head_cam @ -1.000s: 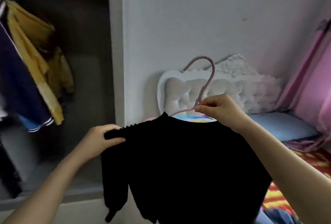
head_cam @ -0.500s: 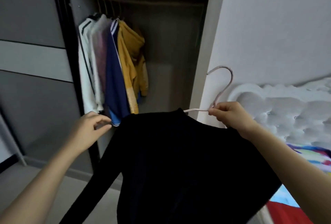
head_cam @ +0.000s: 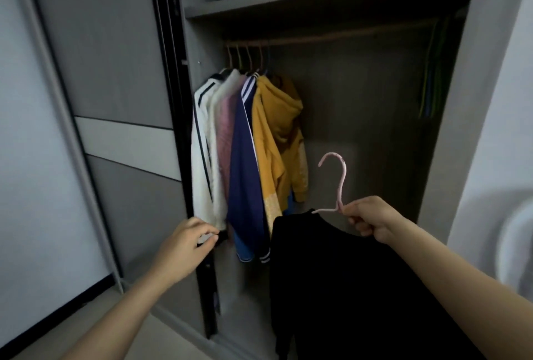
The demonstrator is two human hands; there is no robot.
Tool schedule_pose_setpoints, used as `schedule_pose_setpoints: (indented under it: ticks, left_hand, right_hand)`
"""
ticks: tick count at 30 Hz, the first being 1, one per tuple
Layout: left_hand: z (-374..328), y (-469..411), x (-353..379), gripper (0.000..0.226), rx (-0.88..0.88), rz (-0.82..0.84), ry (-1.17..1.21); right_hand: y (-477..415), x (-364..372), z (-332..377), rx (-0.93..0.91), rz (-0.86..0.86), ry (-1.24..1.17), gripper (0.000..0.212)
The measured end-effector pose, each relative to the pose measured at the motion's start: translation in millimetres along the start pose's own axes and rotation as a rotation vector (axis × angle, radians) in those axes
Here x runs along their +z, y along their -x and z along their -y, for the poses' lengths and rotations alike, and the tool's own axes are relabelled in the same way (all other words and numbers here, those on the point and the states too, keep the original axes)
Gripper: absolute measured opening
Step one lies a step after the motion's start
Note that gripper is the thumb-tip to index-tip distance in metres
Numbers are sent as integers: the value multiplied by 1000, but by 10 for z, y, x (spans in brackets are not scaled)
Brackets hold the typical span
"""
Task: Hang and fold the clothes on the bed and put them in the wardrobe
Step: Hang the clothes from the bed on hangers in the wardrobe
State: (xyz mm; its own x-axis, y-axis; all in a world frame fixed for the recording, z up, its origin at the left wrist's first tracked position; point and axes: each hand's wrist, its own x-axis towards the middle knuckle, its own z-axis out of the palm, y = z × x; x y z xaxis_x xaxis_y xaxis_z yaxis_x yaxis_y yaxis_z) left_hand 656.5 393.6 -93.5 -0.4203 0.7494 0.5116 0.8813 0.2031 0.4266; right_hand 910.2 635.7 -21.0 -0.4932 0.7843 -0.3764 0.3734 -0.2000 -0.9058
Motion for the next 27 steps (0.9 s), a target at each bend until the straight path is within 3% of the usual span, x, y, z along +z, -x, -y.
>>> schedule_pose_setpoints:
  ticks: [6, 12, 18, 21, 27]
  left_hand:
    - [188, -697, 117, 11, 25, -66, 66]
    - [433, -1656, 249, 16, 124, -160, 111]
    - [676, -2741, 205, 22, 270, -204, 124]
    - [748, -3302, 106, 26, 354, -228, 120]
    - [813, -3935, 133, 27, 411, -310, 162]
  right_hand:
    - [-595, 6, 327, -37, -58, -148, 16]
    - [-892, 69, 997, -233, -98, -177, 14]
    - [-1060, 179, 1960, -554, -268, -219, 21]
    - [-1193, 314, 2355, -620, -365, -285, 31]
    - [-1399, 503, 2907, -717, -502, -360, 25]
